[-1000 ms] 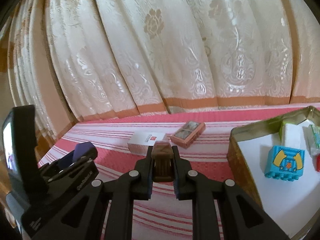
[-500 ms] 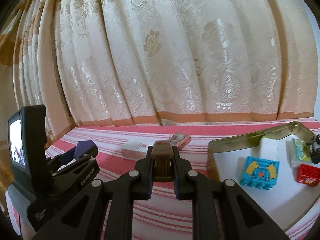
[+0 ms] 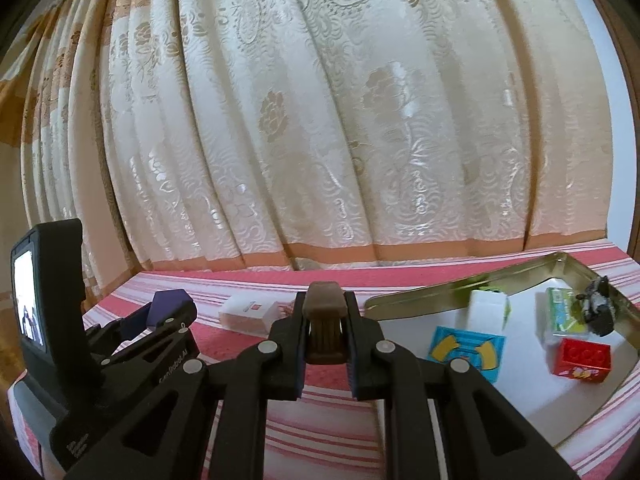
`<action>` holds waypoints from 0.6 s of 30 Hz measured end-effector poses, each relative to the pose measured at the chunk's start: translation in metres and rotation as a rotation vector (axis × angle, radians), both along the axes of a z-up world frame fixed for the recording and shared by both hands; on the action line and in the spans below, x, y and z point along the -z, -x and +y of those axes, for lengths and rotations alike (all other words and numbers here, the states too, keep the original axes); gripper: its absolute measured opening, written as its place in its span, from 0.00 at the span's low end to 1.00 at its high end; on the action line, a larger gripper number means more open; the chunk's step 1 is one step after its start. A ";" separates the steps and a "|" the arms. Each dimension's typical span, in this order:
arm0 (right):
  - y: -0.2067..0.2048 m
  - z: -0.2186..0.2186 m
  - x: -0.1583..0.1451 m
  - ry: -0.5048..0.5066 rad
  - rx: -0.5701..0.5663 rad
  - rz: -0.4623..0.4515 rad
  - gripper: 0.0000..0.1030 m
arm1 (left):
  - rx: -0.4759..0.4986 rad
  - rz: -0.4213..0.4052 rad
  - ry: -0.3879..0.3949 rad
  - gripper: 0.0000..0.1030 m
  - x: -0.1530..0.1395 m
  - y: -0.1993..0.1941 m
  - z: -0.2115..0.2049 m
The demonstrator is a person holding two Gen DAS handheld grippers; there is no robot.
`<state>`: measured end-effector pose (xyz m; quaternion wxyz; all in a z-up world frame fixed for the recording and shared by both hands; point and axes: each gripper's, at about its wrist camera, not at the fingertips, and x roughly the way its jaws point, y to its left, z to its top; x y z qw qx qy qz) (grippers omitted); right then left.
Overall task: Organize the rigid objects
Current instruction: 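Carry the purple eraser and brown bar over the gold tray with both tools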
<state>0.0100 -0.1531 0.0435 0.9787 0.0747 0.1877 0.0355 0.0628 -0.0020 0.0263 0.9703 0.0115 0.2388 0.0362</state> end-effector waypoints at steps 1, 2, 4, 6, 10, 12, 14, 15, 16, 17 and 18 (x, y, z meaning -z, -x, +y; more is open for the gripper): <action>0.001 -0.003 0.000 0.001 0.004 -0.001 0.17 | 0.006 -0.001 -0.003 0.38 0.000 0.001 -0.004; 0.002 -0.008 0.000 0.002 0.010 -0.003 0.17 | 0.012 -0.003 -0.005 0.38 0.000 0.002 -0.008; 0.004 -0.014 -0.001 0.002 0.019 -0.007 0.17 | 0.020 -0.009 -0.008 0.38 -0.001 0.004 -0.015; 0.007 -0.021 -0.002 0.002 0.031 -0.012 0.17 | 0.028 -0.014 -0.011 0.38 -0.002 0.007 -0.023; 0.012 -0.034 -0.003 0.017 0.049 -0.024 0.17 | 0.052 -0.025 -0.012 0.38 -0.004 0.011 -0.040; 0.015 -0.042 -0.004 0.024 0.060 -0.030 0.17 | 0.061 -0.028 -0.015 0.38 -0.005 0.013 -0.048; 0.016 -0.052 -0.005 0.022 0.073 -0.034 0.17 | 0.073 -0.032 -0.021 0.38 -0.006 0.014 -0.057; 0.016 -0.056 -0.005 0.020 0.079 -0.035 0.17 | 0.076 -0.033 -0.023 0.38 -0.006 0.014 -0.061; 0.017 -0.062 -0.006 0.016 0.087 -0.035 0.17 | 0.083 -0.035 -0.023 0.38 -0.007 0.015 -0.066; 0.017 -0.065 -0.006 0.015 0.092 -0.035 0.17 | 0.087 -0.037 -0.023 0.38 -0.008 0.016 -0.069; 0.018 -0.071 -0.006 0.017 0.102 -0.036 0.17 | 0.092 -0.040 -0.024 0.38 -0.008 0.017 -0.073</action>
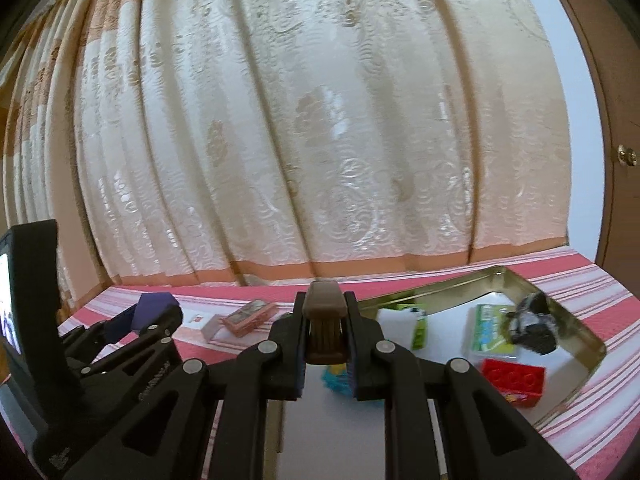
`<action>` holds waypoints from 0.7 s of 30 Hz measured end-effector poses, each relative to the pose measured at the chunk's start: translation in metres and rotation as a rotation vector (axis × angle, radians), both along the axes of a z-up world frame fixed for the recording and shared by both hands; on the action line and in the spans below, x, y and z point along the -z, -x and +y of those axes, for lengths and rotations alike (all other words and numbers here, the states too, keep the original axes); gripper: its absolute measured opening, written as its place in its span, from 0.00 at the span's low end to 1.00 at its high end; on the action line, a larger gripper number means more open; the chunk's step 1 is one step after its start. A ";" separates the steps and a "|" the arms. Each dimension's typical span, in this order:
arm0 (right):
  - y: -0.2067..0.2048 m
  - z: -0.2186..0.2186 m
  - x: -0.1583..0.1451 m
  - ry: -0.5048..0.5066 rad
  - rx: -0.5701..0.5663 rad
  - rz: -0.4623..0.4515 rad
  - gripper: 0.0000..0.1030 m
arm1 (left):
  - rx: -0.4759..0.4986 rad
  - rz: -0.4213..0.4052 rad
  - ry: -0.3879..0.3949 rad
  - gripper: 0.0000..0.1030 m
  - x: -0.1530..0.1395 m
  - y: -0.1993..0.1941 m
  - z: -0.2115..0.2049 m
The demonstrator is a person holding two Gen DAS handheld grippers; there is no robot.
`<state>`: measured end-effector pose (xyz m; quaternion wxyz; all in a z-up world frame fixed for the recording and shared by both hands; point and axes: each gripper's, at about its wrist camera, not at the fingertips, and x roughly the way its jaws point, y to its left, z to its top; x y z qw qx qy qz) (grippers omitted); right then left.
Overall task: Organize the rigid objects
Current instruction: 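Carry the purple eraser and brown bar over the gold tray with both tools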
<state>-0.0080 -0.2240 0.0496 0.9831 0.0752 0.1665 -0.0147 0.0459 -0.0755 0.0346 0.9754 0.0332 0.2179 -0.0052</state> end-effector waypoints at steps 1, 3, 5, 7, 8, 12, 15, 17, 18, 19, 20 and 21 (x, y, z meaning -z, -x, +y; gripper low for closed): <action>0.001 -0.004 0.000 0.001 0.007 -0.001 0.17 | 0.006 -0.002 -0.001 0.38 0.000 0.001 -0.004; 0.002 -0.014 0.000 0.000 0.023 -0.003 0.17 | 0.020 -0.006 -0.006 0.38 -0.001 0.003 -0.013; 0.004 -0.025 -0.001 0.001 0.040 -0.006 0.17 | 0.036 -0.009 -0.011 0.38 -0.003 0.005 -0.023; 0.005 -0.033 -0.002 0.000 0.053 -0.007 0.17 | 0.049 -0.012 -0.015 0.38 -0.003 0.005 -0.031; 0.005 -0.039 -0.002 -0.001 0.065 -0.007 0.17 | 0.057 -0.013 -0.016 0.38 -0.004 0.006 -0.036; 0.005 -0.055 -0.002 0.006 0.091 -0.002 0.17 | 0.080 -0.015 -0.021 0.38 -0.005 0.006 -0.050; 0.006 -0.066 -0.002 0.016 0.106 -0.002 0.17 | 0.098 -0.016 -0.022 0.38 -0.006 0.006 -0.060; 0.006 -0.073 -0.002 0.032 0.118 -0.001 0.17 | 0.112 -0.016 -0.024 0.38 -0.006 0.006 -0.068; 0.006 -0.076 -0.002 0.035 0.123 0.000 0.17 | 0.120 -0.016 -0.026 0.38 -0.006 0.006 -0.073; 0.006 -0.079 -0.001 0.037 0.127 0.001 0.17 | 0.125 -0.014 -0.026 0.38 -0.006 0.006 -0.077; 0.005 -0.084 -0.001 0.042 0.134 0.005 0.17 | 0.133 -0.010 -0.022 0.38 -0.006 0.006 -0.081; 0.004 -0.088 0.000 0.048 0.142 0.009 0.17 | 0.142 -0.005 -0.019 0.38 -0.005 0.006 -0.086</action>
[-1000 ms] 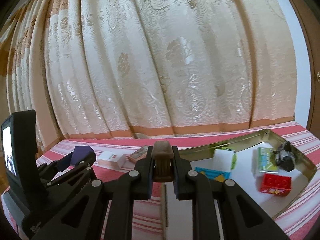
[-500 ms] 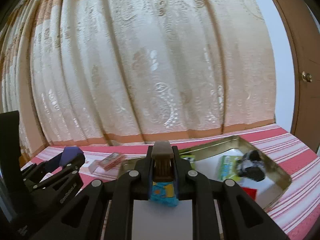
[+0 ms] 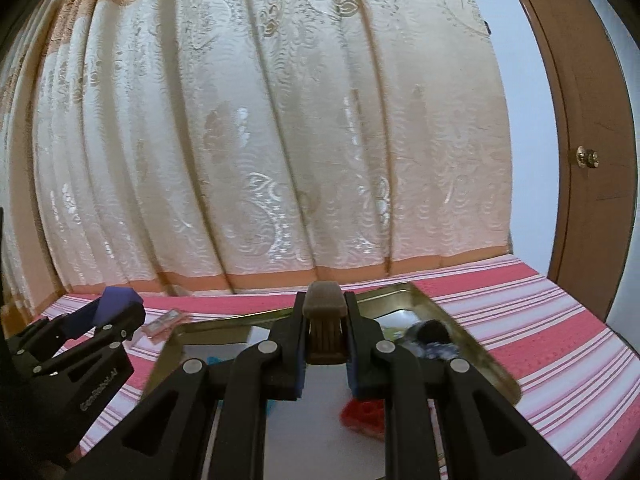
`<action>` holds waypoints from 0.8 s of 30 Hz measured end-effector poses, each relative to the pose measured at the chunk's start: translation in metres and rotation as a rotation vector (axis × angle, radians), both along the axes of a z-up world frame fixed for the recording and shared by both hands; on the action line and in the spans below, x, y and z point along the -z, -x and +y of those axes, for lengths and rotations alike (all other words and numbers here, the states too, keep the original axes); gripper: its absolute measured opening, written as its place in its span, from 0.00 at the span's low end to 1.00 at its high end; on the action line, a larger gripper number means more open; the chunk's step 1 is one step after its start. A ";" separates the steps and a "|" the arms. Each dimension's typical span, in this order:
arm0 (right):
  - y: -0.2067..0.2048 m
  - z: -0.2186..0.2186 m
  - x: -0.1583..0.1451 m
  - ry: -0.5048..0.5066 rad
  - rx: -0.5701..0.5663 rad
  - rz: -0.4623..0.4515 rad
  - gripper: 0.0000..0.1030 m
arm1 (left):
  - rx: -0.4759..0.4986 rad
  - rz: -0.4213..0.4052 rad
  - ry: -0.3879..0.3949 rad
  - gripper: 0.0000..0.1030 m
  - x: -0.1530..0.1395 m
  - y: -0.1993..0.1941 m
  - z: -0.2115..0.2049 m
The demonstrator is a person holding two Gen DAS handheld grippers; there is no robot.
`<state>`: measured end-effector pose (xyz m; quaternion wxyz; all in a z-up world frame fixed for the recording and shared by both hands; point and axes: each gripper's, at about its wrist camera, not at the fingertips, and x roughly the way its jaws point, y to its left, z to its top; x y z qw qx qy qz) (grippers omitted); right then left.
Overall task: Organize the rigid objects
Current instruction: 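Carry the purple eraser and brown bar over the gold tray with both tools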
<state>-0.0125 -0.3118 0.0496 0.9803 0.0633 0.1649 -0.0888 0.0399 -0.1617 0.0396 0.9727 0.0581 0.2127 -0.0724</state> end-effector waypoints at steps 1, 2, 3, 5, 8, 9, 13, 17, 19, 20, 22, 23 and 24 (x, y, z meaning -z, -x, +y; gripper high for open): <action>-0.001 -0.003 0.000 0.004 0.006 0.004 0.17 | 0.012 0.007 0.002 0.38 0.000 0.000 -0.006; -0.002 -0.007 0.002 0.009 0.014 0.011 0.17 | 0.021 0.011 0.002 0.38 0.001 0.000 -0.011; -0.003 -0.010 0.002 0.011 0.018 0.016 0.17 | 0.031 0.013 -0.001 0.38 0.001 0.000 -0.016; -0.006 -0.016 0.004 0.014 0.027 0.030 0.17 | 0.051 0.014 -0.014 0.38 0.004 0.001 -0.028; -0.008 -0.025 0.006 0.000 0.037 0.042 0.17 | 0.065 0.027 -0.022 0.38 0.009 0.000 -0.039; -0.008 -0.028 0.006 -0.007 0.041 0.045 0.17 | 0.067 0.033 -0.022 0.38 0.010 0.000 -0.041; -0.013 -0.029 0.008 -0.001 0.046 0.067 0.17 | 0.073 0.054 -0.027 0.38 0.016 -0.004 -0.048; -0.017 -0.026 0.010 0.008 0.035 0.085 0.17 | 0.067 0.063 -0.036 0.38 0.020 -0.005 -0.050; -0.018 -0.025 0.010 0.011 0.032 0.090 0.17 | 0.066 0.071 -0.038 0.38 0.022 -0.007 -0.049; -0.018 -0.025 0.011 0.012 0.030 0.092 0.17 | 0.065 0.075 -0.038 0.38 0.023 -0.008 -0.049; -0.020 -0.025 0.012 0.014 0.029 0.099 0.17 | 0.065 0.083 -0.040 0.38 0.025 -0.009 -0.050; -0.020 -0.024 0.013 0.015 0.029 0.104 0.17 | 0.063 0.087 -0.044 0.38 0.026 -0.010 -0.050; -0.021 -0.024 0.014 0.017 0.030 0.112 0.17 | 0.060 0.091 -0.046 0.38 0.027 -0.011 -0.050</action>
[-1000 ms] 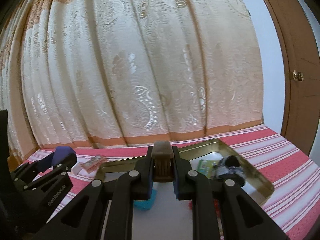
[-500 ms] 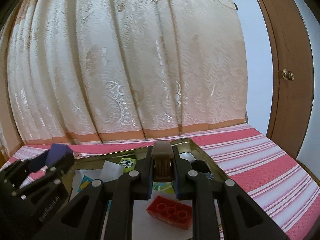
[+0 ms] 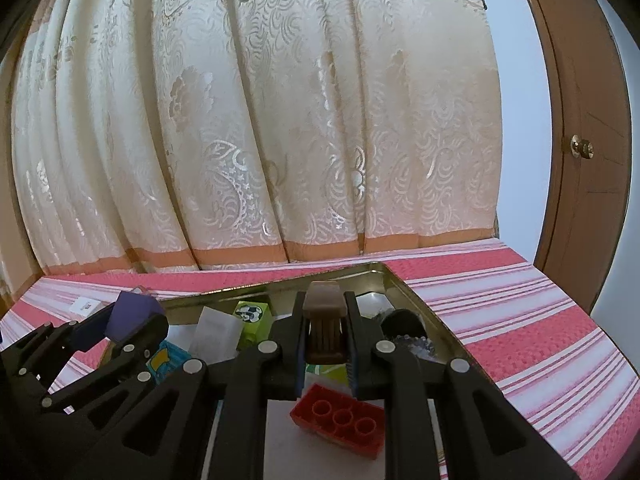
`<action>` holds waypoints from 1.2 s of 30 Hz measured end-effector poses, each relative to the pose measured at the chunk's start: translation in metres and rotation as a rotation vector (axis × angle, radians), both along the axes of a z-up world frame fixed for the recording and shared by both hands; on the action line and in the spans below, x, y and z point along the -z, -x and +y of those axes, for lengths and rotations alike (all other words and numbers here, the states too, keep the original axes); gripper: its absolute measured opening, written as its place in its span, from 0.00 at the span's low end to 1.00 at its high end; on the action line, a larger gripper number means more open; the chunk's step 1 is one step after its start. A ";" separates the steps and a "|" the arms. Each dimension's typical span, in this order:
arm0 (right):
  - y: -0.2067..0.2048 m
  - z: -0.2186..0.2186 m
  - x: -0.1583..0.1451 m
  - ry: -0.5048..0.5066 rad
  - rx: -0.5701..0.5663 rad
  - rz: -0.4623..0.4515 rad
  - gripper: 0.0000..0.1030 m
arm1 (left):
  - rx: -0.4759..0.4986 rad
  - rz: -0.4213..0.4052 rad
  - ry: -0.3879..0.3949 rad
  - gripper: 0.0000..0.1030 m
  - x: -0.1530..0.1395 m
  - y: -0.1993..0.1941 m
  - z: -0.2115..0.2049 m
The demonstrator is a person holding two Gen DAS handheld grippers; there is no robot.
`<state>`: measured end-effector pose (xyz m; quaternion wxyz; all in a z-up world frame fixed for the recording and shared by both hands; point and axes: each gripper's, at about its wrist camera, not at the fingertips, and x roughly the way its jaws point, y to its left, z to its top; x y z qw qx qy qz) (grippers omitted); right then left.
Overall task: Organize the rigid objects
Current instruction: 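Carry the purple eraser and brown bar over the gold tray with both tools, then lower the eraser and bar into the tray and open both tools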
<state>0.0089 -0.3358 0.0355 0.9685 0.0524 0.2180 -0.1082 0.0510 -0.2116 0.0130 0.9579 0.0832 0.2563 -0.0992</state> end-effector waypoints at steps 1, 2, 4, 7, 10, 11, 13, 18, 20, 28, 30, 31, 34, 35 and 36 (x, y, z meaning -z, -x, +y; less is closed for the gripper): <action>-0.001 0.000 0.001 0.001 0.000 0.006 0.17 | -0.003 0.008 0.001 0.38 0.001 -0.001 0.000; -0.002 0.000 0.002 0.000 0.000 0.014 0.17 | -0.003 0.011 0.004 0.38 0.001 -0.002 0.001; -0.004 0.000 0.004 0.000 -0.003 0.024 0.17 | -0.005 0.015 0.003 0.38 0.001 -0.003 0.001; -0.005 0.001 0.005 0.004 -0.008 0.034 0.17 | -0.008 0.017 -0.014 0.38 0.002 -0.004 -0.001; -0.006 0.002 0.005 0.008 -0.011 0.041 0.17 | -0.012 0.020 -0.021 0.38 0.002 -0.004 -0.001; -0.007 0.002 0.006 0.009 -0.013 0.045 0.17 | -0.016 0.025 -0.023 0.38 0.002 -0.005 -0.001; -0.008 0.002 0.006 0.008 -0.015 0.051 0.17 | -0.021 0.034 -0.029 0.38 0.003 -0.007 -0.001; -0.009 0.003 0.007 0.007 -0.019 0.059 0.17 | -0.020 0.045 -0.047 0.38 0.004 -0.008 -0.004; -0.009 0.003 0.007 0.009 -0.020 0.062 0.17 | -0.019 0.049 -0.051 0.38 0.004 -0.009 -0.004; -0.014 0.002 0.012 -0.017 -0.031 0.092 0.18 | -0.009 0.101 -0.079 0.43 0.008 -0.014 -0.008; -0.014 0.000 0.013 -0.040 -0.027 0.095 0.28 | 0.004 0.109 -0.066 0.63 0.006 -0.012 -0.007; -0.013 -0.001 0.013 -0.040 -0.017 0.092 0.33 | -0.015 0.091 -0.066 0.70 0.004 -0.010 -0.006; -0.006 -0.009 0.009 -0.041 0.046 0.054 0.51 | -0.027 0.087 -0.020 0.83 0.000 -0.010 0.003; -0.003 -0.015 0.007 -0.056 0.074 0.038 0.63 | -0.035 0.091 -0.007 0.93 -0.001 -0.011 0.006; -0.001 -0.020 0.006 -0.078 0.099 0.020 0.71 | -0.044 0.097 0.006 0.99 -0.002 -0.012 0.009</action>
